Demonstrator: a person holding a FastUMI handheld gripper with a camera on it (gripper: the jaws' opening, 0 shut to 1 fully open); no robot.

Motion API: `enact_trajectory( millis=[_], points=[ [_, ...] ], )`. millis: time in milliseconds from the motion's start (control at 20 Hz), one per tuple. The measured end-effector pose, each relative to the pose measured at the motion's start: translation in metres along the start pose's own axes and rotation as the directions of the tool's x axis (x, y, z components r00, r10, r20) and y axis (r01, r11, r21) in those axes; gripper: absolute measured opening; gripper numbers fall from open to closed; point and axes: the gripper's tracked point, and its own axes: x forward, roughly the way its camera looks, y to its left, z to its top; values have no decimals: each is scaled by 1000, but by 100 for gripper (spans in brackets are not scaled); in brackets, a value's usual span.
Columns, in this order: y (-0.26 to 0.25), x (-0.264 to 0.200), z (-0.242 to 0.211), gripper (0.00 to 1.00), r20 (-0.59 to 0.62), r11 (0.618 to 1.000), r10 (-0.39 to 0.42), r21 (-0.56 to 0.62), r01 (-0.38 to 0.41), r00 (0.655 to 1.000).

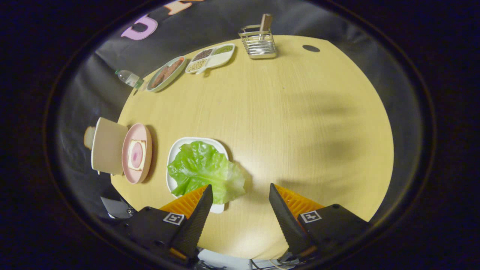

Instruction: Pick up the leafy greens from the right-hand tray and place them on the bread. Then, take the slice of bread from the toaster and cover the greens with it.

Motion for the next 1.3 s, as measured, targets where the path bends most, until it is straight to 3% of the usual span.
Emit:
enact_trajectory(
  millis=[200, 450, 500, 650, 700, 800, 1100, 1300],
  points=[
    [6, 9, -4, 94, -72, 998, 51, 40, -48, 996],
    [21, 13, -2, 65, -103, 992, 105, 78, -97, 989],
    [19, 16, -4, 65, -115, 993, 101, 77, -92, 988],
    [19, 17, -4, 27, -137, 990, 107, 105, -93, 985],
    [17, 14, -1, 27, -132, 991, 102, 96, -90, 986],
    [20, 18, 2, 5, -111, 990, 85, 118, -71, 990],
    [27, -1, 5, 3, -69, 991, 90, 105, -82, 994],
    [51, -24, 9, 4, -27, 985, 136, 109, -133, 990]
  ],
)
